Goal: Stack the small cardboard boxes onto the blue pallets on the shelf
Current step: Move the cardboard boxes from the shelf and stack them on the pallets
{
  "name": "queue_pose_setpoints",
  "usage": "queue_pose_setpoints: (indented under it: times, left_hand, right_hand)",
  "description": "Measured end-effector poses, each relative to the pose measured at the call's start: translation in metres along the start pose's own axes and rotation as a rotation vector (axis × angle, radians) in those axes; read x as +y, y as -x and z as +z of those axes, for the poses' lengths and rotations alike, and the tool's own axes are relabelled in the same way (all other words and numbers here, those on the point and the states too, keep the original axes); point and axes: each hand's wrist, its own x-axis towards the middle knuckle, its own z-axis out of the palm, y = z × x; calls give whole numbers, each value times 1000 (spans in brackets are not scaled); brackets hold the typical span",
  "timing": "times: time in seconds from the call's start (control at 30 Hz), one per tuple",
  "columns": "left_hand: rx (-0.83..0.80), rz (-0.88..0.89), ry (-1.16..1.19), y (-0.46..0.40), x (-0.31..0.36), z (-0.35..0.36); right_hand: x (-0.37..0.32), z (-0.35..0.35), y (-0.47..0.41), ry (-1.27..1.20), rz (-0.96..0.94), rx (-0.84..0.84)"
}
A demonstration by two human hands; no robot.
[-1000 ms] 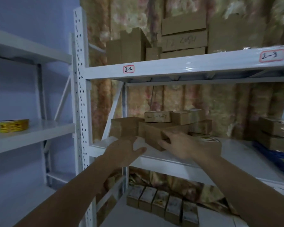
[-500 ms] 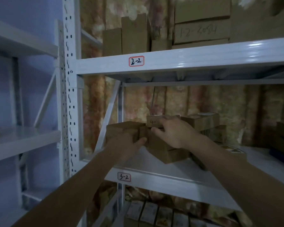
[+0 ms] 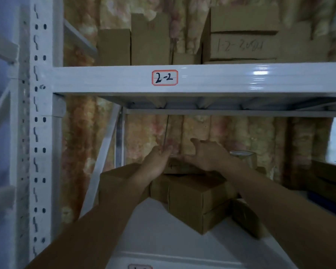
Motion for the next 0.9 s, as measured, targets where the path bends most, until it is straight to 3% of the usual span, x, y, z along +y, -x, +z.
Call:
queue_pose_setpoints:
  times: [0.2, 0.43, 0.57, 0.73, 0.9]
  left_hand:
    - [-58, -27, 76, -36, -16, 18]
    - [-30, 7, -16, -44, -34, 30]
    - [28, 91, 38, -40, -32, 29]
    - [164, 129, 304, -35, -17, 20]
    - [199, -12, 693, -38, -2, 14]
  right_hand:
    - [7, 22, -22, 90, 139, -112]
    - [1, 26, -21, 122, 160, -87]
    - [-6, 20, -17, 51, 139, 17]
    - [-10, 10, -14, -186, 178, 212]
    - [-8, -6, 5, -636, 197, 412]
